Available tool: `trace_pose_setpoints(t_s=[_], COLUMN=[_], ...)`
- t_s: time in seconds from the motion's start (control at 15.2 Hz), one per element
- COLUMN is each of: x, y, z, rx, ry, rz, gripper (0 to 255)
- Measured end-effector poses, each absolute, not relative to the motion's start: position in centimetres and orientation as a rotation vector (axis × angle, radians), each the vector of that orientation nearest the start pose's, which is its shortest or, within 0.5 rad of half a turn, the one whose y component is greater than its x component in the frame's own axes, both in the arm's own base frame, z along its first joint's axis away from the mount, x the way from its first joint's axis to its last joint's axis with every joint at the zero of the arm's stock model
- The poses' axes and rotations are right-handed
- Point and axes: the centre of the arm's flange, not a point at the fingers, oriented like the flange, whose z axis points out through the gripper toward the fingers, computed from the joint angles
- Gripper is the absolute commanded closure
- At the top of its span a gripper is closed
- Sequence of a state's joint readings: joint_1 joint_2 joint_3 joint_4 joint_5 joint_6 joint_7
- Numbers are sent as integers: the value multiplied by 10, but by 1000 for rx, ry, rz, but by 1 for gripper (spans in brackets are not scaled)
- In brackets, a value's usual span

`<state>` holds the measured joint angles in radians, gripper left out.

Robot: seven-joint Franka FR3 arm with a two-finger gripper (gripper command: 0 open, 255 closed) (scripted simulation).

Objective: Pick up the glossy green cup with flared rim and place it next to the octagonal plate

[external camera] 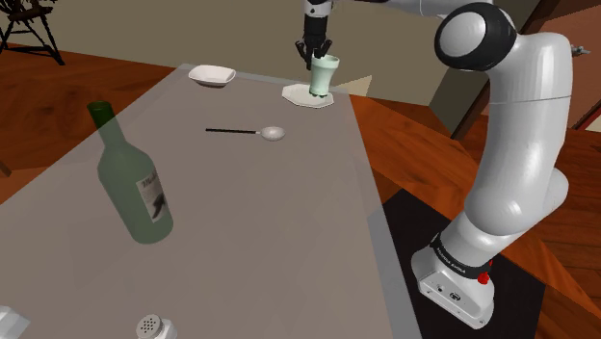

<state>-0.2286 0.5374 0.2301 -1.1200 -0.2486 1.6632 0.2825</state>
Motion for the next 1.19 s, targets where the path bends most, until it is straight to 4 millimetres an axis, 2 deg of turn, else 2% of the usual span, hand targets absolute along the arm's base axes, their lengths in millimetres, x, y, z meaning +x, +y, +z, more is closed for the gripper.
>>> trace_pose_setpoints(t_s=[1.19], x=[707], y=[-67], z=[416], rx=[-3233], ry=[477], rz=[-57], gripper=[255])
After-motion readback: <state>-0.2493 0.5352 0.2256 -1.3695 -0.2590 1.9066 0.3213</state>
